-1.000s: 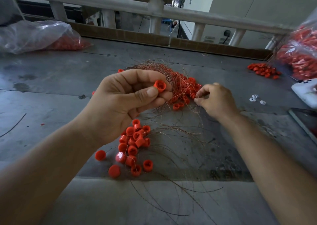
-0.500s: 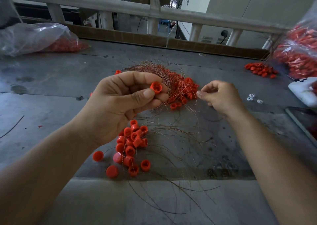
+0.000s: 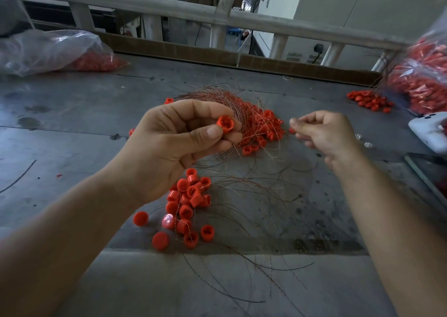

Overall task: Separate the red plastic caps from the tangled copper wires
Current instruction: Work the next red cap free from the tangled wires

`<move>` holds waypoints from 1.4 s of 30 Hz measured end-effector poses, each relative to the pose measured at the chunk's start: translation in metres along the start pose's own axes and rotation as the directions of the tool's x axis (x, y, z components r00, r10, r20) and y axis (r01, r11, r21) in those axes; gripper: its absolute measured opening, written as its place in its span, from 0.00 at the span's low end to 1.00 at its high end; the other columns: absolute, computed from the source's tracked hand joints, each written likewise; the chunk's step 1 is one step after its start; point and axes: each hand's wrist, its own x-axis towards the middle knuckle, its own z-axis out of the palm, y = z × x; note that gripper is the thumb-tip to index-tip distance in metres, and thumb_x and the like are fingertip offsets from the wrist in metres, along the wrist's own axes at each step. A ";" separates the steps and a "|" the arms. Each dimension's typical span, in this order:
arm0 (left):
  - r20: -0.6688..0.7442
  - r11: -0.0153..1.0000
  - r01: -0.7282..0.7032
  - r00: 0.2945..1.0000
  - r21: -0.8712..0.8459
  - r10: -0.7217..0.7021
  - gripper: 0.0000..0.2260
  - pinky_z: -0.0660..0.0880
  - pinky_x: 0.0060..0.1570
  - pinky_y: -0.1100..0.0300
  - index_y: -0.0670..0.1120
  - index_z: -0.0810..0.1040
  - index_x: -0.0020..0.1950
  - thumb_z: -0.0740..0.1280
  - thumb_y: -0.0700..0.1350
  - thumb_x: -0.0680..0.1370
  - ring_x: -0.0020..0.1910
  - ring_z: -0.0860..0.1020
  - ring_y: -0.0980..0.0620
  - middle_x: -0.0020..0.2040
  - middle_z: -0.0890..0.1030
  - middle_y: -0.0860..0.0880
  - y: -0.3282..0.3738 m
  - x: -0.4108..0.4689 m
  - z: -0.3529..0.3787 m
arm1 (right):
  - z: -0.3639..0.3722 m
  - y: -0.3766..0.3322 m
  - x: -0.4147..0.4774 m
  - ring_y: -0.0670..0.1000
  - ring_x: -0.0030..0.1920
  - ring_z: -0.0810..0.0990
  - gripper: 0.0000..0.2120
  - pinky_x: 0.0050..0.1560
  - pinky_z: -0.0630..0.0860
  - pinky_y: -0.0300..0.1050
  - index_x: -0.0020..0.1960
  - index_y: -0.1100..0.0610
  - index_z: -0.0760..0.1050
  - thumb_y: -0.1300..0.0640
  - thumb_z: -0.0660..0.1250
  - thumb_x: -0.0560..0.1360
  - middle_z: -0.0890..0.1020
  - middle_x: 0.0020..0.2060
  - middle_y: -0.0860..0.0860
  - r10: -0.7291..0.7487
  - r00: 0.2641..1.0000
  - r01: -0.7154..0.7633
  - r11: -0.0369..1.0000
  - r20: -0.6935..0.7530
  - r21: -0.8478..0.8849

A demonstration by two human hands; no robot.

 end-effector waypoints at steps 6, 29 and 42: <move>0.002 1.000 0.003 1.000 -0.004 -0.003 0.10 0.78 0.37 0.66 0.43 0.84 0.41 0.69 0.39 0.61 0.39 0.83 0.52 0.40 0.84 0.44 0.001 0.000 0.000 | -0.010 0.004 0.004 0.47 0.34 0.75 0.10 0.34 0.68 0.39 0.32 0.55 0.75 0.55 0.75 0.66 0.78 0.31 0.49 -0.059 0.998 0.051 0.968 -0.025 -0.244; -0.056 0.991 0.049 0.998 0.127 -0.042 0.11 0.78 0.39 0.67 0.45 0.85 0.43 0.66 0.37 0.65 0.41 0.83 0.52 0.40 0.84 0.45 -0.003 0.002 -0.003 | 0.026 -0.053 -0.061 0.45 0.28 0.80 0.06 0.28 0.77 0.36 0.41 0.59 0.74 0.60 0.64 0.64 0.82 0.29 0.53 -0.166 0.783 -0.308 0.735 0.600 0.605; -0.074 0.989 0.050 0.996 0.141 -0.040 0.11 0.78 0.39 0.67 0.46 0.85 0.42 0.67 0.38 0.64 0.41 0.83 0.52 0.40 0.84 0.45 0.000 0.002 -0.003 | 0.031 -0.052 -0.063 0.45 0.28 0.81 0.08 0.28 0.78 0.36 0.43 0.59 0.74 0.61 0.64 0.64 0.82 0.29 0.52 -0.113 0.770 -0.371 0.722 0.628 0.585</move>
